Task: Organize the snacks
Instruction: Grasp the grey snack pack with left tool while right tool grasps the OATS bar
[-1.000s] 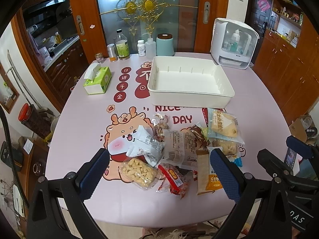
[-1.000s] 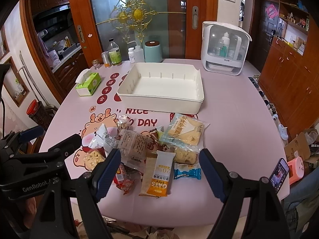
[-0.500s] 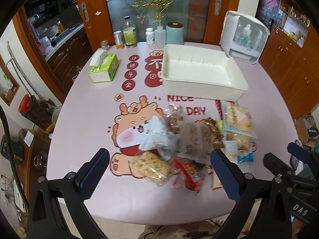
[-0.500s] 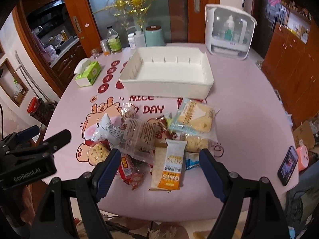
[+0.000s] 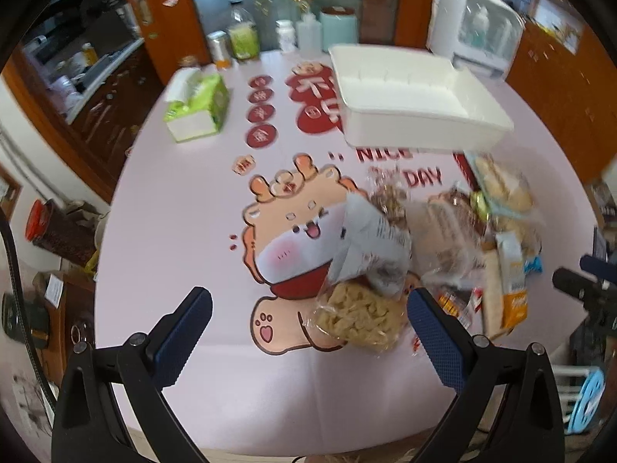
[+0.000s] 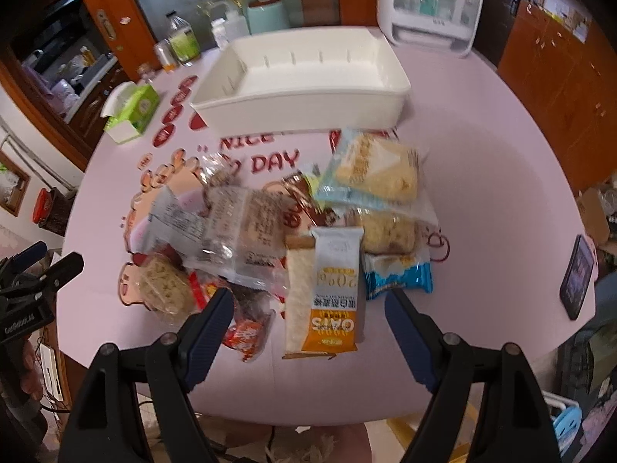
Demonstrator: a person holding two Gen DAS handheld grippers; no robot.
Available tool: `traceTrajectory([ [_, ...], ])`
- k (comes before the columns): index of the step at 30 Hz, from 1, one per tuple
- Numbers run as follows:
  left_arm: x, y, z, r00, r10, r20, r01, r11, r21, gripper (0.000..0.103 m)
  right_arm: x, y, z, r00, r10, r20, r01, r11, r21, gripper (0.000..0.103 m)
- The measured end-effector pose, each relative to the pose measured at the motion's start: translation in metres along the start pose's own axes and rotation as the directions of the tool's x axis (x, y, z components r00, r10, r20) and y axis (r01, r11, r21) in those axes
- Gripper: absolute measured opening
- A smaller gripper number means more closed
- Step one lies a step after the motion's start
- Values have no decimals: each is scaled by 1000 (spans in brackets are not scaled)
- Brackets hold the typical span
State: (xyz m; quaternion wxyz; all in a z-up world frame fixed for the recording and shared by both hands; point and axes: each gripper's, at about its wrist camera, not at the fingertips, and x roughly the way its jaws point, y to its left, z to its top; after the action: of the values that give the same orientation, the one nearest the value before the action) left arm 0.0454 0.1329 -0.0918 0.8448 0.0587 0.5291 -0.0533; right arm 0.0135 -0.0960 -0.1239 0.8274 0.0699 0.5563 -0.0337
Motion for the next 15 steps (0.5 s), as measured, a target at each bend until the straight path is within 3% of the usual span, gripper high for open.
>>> traceTrajectory([
  [8,63,-6,11,992,-104,-76,109,992,58,101,47,-17,-7,997,2,-82,2,998,56,81],
  [13,102,-14,28,968,-209,-136,219,974,55,101,72,-24,-8,991,6,-131,5,997,79,81],
  [15,115,-19,34,965,-215,-153,226,973,57,101,81,-27,-7,990,3,-143,11,995,99,81],
])
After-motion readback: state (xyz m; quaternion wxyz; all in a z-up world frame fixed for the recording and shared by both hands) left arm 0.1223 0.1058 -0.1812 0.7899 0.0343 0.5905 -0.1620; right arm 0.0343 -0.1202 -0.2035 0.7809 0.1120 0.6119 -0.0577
